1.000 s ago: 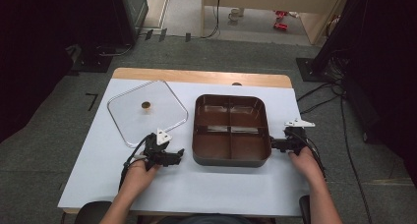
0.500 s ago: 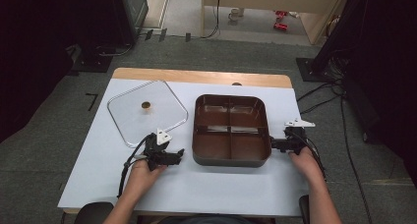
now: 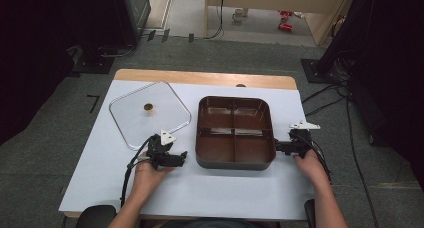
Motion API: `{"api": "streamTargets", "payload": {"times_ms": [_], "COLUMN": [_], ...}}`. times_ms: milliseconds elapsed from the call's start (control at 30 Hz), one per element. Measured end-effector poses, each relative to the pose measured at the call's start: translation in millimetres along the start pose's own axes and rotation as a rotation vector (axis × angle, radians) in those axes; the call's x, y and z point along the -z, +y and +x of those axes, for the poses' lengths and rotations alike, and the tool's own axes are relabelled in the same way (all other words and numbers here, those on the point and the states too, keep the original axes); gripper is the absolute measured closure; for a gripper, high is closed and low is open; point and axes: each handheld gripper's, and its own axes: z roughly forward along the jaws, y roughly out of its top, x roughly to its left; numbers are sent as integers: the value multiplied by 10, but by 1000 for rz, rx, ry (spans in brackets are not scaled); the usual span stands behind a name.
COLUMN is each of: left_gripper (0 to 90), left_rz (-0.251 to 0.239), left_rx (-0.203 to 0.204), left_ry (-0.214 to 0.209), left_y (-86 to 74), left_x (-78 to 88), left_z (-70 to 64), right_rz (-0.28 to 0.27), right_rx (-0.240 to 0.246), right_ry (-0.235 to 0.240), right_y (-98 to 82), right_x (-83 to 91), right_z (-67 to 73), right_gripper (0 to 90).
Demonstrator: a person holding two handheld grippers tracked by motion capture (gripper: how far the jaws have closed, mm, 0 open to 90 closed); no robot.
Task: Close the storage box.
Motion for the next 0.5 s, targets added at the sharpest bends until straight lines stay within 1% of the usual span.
{"api": "streamTargets", "payload": {"times_ms": [100, 167, 200, 300, 367, 433, 467, 500], "left_gripper": [168, 223, 225, 224, 224, 225, 225, 227], "left_rz": [23, 18, 21, 2, 0, -3, -17, -17], "left_rx": [-3, 9, 13, 23, 33, 34, 45, 45], "left_ry": [-18, -53, -69, -75, -85, -86, -98, -98], "left_y": [30, 46, 57, 72, 89, 111, 131, 131], "left_x": [24, 46, 56, 105, 136, 172, 206, 206], "left_z": [18, 31, 36, 45, 69, 91, 118, 118], "right_rz": [1, 1, 1, 2, 2, 2, 2, 2], "right_rx": [0, 0, 1, 0, 0, 0, 0, 0], "right_ry": [0, 0, 0, 0, 0, 0, 0, 0], "right_y": [1, 1, 1, 1, 2, 1, 1, 1], "right_x": [0, 0, 0, -1, -1, -1, -1, -1], "right_z": [0, 1, 1, 2, 1, 1, 0, 0], "right_gripper": [90, 90, 90, 90, 90, 90, 90, 90]}}
